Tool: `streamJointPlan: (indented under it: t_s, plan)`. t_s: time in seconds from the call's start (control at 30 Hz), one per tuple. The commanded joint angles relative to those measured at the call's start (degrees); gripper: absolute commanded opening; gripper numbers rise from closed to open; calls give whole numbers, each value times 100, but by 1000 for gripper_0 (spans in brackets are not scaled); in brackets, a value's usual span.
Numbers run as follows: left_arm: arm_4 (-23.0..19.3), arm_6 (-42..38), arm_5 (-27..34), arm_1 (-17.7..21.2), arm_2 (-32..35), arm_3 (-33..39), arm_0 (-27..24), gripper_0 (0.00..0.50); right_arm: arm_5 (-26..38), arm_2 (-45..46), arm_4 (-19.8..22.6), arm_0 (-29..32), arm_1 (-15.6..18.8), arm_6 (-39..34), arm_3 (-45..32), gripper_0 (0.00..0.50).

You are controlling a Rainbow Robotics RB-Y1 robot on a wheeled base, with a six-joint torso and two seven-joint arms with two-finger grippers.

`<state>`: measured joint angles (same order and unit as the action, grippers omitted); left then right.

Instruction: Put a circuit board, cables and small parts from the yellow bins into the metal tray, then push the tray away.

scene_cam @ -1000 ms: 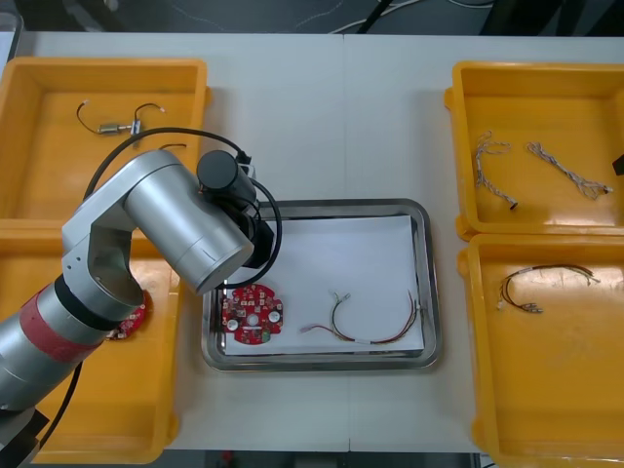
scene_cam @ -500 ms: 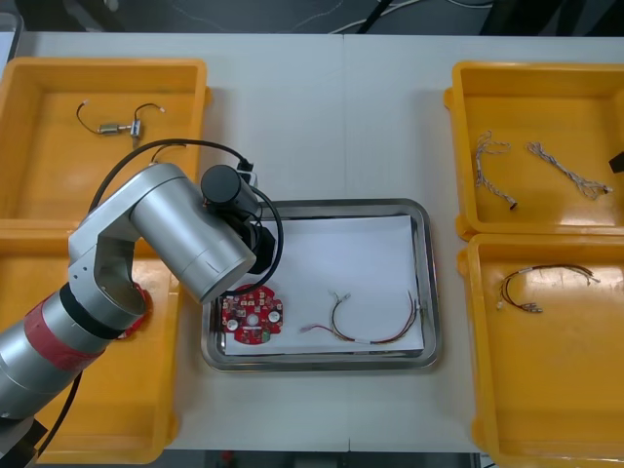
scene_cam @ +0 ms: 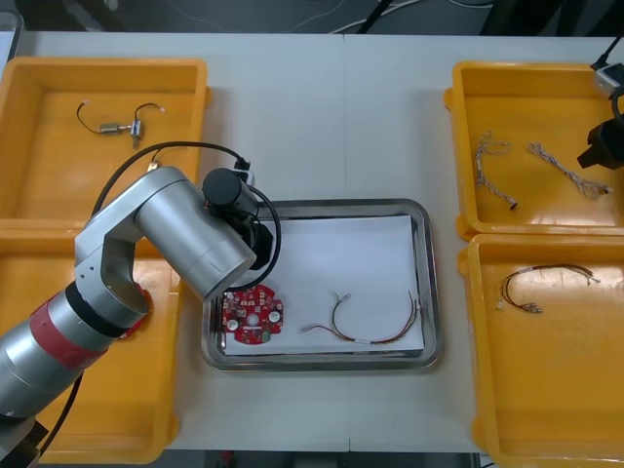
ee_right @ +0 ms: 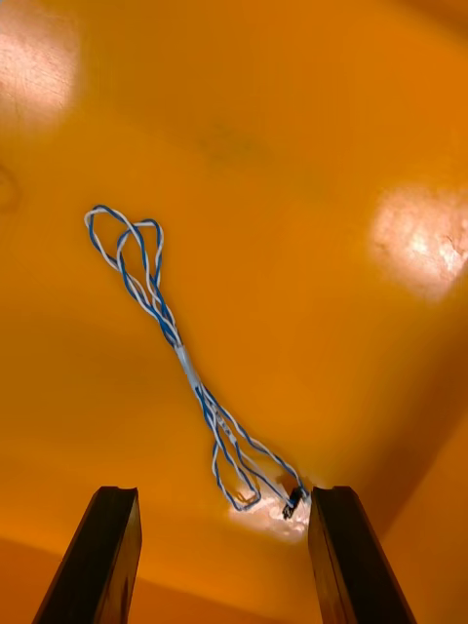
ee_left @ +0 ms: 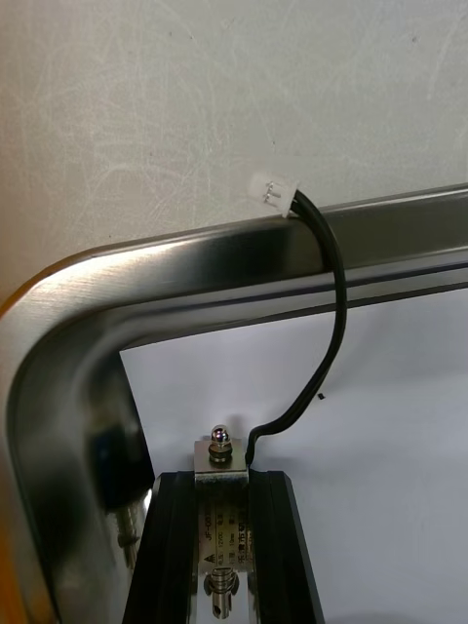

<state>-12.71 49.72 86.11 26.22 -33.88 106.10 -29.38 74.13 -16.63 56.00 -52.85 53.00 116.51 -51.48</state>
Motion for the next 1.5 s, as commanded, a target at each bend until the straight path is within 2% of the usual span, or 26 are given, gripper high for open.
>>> streamJointPlan:
  t_s: [0.03, 0.17, 0.2, 0.27, 0.3, 0.33, 0.37, 0.4, 0.9, 1.23, 1.4, 1.5]
  plan:
    - [67, -340, -59, -144, -84, 34, 108, 0, -232, -288, -1, -287, -141, 311, 6, 500]
    - [67, -340, -41, -152, -84, 34, 108, 0, -461, -288, 7, -375, -282, 768, 428, 500]
    - [67, -357, -41, -152, -84, 34, 108, 40, -505, -297, 34, -436, -317, 891, 586, 500]
    - [67, -348, -41, -161, -84, 34, 108, 329, -557, -315, 60, -595, -422, 1181, 1008, 500]
    - [67, -357, -41, -161, -84, 34, 108, 375, -566, -324, 51, -656, -458, 1287, 1122, 500]
    - [67, -357, -41, -170, -84, 34, 108, 396, -593, -332, 43, -691, -466, 1357, 1201, 500]
    - [67, -366, -41, -170, -84, 34, 108, 477, -636, -341, 34, -735, -501, 1445, 1307, 500]
    - [67, -375, -41, -170, -84, 42, 108, 500, -689, -350, 34, -753, -537, 1489, 1386, 500]
    - [-65, -419, 161, -170, -22, 236, 108, 500, -953, -578, -28, -753, -844, 1497, 1412, 500]
    - [-496, -472, 750, -187, 303, 1062, 99, 500, -830, -587, -1, -744, -862, 1480, 1412, 500]
    - [-540, -472, 934, -187, 523, 1370, 99, 500, -821, -570, 43, -735, -844, 1445, 1509, 500]
    - [-619, -463, 1145, -187, 787, 1607, 99, 500, -847, -517, 113, -735, -844, 1480, 1650, 370]
